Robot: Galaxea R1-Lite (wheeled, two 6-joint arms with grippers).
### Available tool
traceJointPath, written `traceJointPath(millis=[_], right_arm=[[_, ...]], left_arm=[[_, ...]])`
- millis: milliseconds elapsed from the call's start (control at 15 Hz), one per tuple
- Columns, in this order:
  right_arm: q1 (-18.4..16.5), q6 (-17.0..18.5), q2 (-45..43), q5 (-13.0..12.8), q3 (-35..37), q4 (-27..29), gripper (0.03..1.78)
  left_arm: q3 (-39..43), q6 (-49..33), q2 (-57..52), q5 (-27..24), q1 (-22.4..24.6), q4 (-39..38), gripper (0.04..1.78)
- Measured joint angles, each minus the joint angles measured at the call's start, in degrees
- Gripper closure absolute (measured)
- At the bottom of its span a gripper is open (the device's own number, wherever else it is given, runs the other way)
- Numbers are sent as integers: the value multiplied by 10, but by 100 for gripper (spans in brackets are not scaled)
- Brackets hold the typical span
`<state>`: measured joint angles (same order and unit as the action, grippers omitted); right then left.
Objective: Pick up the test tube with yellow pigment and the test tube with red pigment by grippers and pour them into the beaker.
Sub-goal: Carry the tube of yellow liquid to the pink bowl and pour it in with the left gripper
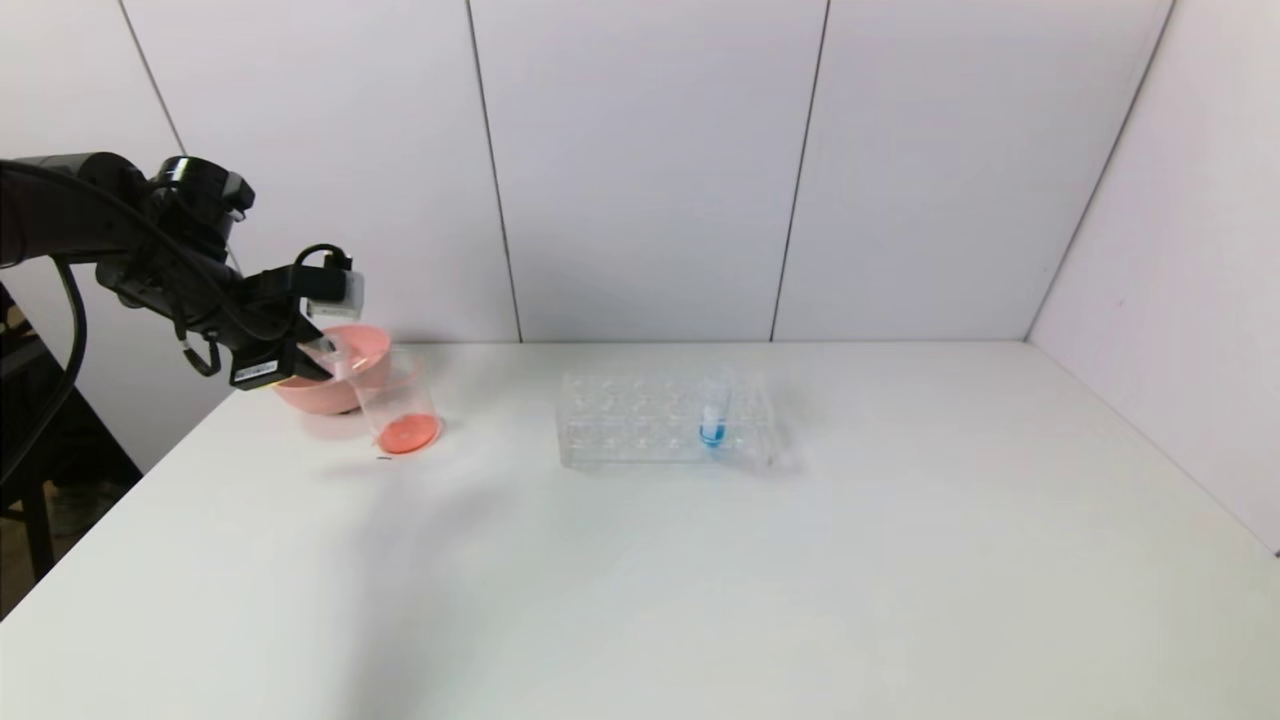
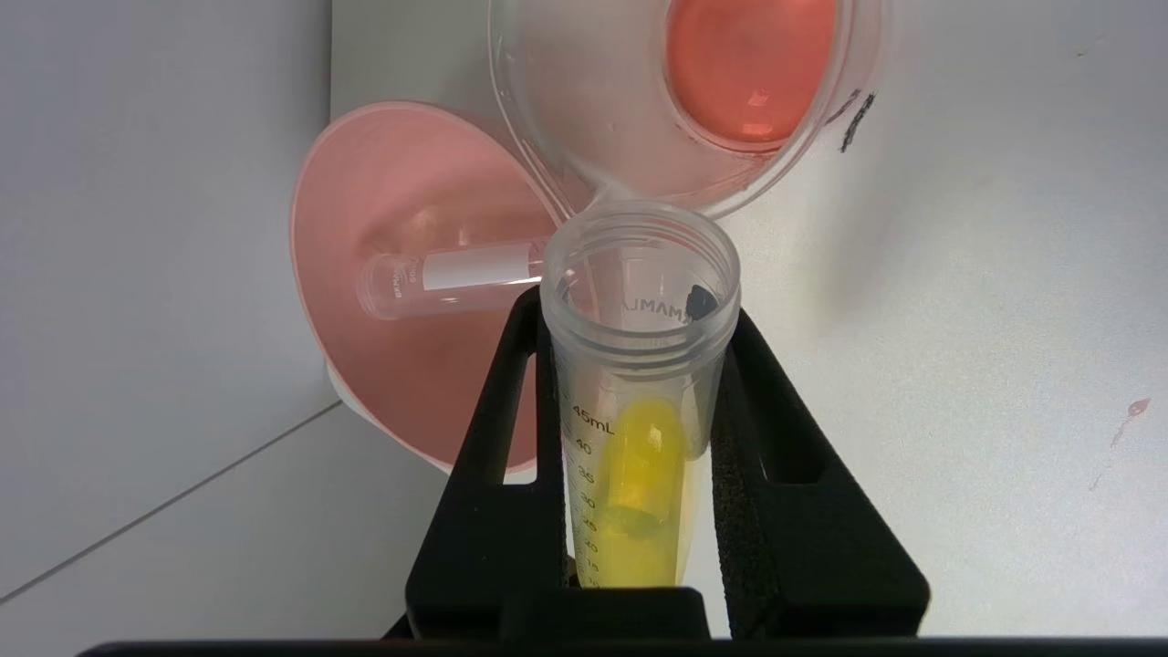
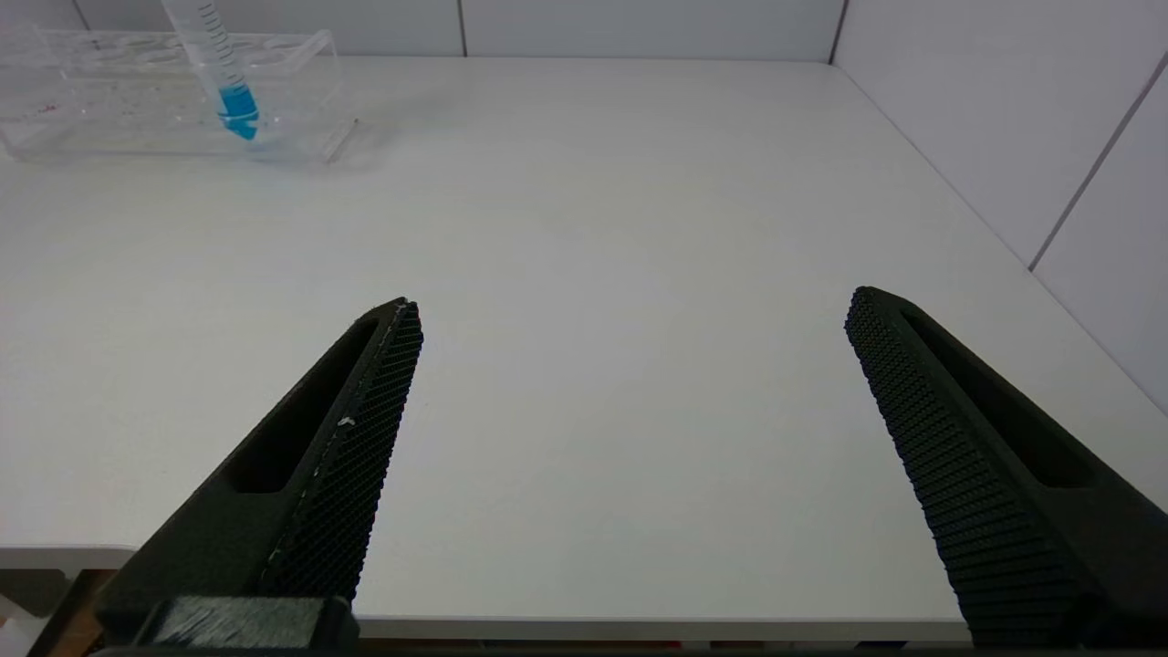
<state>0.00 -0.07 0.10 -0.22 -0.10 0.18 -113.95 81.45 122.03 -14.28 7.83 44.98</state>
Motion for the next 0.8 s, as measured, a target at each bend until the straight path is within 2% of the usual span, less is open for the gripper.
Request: traceJointPath(millis=[800], right_arm=[[0,0,0,0,0,0,11]], left_arm=[[0,0,8,99,-27,-14,136]])
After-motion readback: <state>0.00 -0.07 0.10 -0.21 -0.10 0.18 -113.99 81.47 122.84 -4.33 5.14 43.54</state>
